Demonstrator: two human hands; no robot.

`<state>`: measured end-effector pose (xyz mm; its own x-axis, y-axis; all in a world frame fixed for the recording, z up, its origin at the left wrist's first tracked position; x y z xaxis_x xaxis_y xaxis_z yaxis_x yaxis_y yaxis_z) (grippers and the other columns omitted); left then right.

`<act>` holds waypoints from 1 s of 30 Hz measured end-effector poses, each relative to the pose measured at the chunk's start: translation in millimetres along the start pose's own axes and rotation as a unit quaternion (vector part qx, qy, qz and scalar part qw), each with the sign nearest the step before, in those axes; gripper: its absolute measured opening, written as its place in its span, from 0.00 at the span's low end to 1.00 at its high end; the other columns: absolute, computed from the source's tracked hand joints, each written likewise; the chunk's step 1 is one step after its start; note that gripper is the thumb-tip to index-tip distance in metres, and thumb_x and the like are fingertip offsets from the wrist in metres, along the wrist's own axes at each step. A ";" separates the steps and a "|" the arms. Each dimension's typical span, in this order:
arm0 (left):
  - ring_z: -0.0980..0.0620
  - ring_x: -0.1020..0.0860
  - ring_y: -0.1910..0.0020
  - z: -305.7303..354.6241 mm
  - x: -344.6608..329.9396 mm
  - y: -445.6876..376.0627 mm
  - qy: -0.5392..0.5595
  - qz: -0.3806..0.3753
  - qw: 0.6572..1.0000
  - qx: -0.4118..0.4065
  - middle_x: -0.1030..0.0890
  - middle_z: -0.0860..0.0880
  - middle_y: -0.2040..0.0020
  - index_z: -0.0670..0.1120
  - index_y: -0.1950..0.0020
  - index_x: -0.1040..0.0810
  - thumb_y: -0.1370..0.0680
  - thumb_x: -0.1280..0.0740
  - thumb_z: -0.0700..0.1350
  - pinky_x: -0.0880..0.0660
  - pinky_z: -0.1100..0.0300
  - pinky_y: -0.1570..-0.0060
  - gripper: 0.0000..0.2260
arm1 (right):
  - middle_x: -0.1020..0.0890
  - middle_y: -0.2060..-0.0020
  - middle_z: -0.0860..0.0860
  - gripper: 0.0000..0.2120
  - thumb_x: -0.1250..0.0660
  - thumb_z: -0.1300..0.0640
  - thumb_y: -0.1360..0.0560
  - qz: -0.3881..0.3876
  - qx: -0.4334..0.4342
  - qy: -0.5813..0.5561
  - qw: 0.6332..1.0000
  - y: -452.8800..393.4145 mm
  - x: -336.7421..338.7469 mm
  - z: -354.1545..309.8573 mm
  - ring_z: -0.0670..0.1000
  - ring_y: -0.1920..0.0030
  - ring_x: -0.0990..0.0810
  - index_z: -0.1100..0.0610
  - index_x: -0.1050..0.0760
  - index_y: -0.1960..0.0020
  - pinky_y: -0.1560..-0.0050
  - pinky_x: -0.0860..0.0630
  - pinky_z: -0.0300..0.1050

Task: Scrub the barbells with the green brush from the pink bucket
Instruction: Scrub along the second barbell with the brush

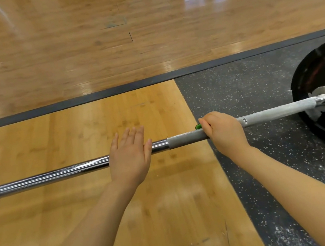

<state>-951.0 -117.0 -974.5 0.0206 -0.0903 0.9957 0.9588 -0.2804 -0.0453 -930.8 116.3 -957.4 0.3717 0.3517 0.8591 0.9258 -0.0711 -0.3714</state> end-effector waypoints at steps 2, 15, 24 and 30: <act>0.50 0.42 0.24 -1.8 -2.1 -10.4 -0.019 -0.001 1.000 0.000 0.35 0.49 0.25 0.49 0.23 0.41 0.23 0.68 0.59 0.52 0.51 0.26 0.34 | 0.22 0.65 0.50 0.25 0.52 0.45 0.22 -0.002 -0.008 -0.016 1.000 -7.5 -1.5 0.3 0.54 0.64 0.25 0.57 0.22 0.61 0.63 0.30 0.49; 0.50 0.38 0.26 -10.7 -7.8 -61.8 -0.036 0.016 0.999 0.008 0.31 0.48 0.27 0.51 0.24 0.37 0.25 0.71 0.58 0.46 0.51 0.27 0.36 | 0.18 0.48 0.59 0.21 0.42 0.49 0.19 0.142 0.127 -0.013 0.982 -28.4 -19.8 -70.8 0.58 0.44 0.20 0.66 0.21 0.46 0.38 0.28 0.50; 0.49 0.37 0.27 -16.8 -8.8 -89.4 -0.036 0.019 0.999 0.010 0.30 0.48 0.28 0.50 0.25 0.36 0.24 0.70 0.57 0.43 0.52 0.29 0.36 | 0.19 0.44 0.56 0.22 0.44 0.46 0.18 0.127 0.170 0.086 0.973 -34.9 -48.7 -69.7 0.57 0.41 0.21 0.62 0.21 0.41 0.34 0.31 0.54; 0.47 0.32 0.30 -18.7 -11.0 -105.4 -0.035 0.020 0.999 0.014 0.25 0.47 0.32 0.48 0.28 0.31 0.23 0.66 0.56 0.39 0.50 0.31 0.34 | 0.19 0.46 0.58 0.20 0.42 0.49 0.19 0.159 0.091 0.062 0.981 -46.9 -33.1 -17.8 0.59 0.41 0.23 0.64 0.22 0.42 0.32 0.36 0.54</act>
<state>-1057.7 -104.3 -982.2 0.0778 -0.0343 0.9964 0.9645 -0.2506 -0.0839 -985.3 91.4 -962.2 0.6563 0.2217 0.7212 0.7375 0.0132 -0.6752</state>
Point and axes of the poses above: each hand's wrist, its own y-axis away from the middle knuckle, its own x-axis out of the back of the hand, z = x × y, the point moved 10 cm from there along -y, towards the middle knuckle
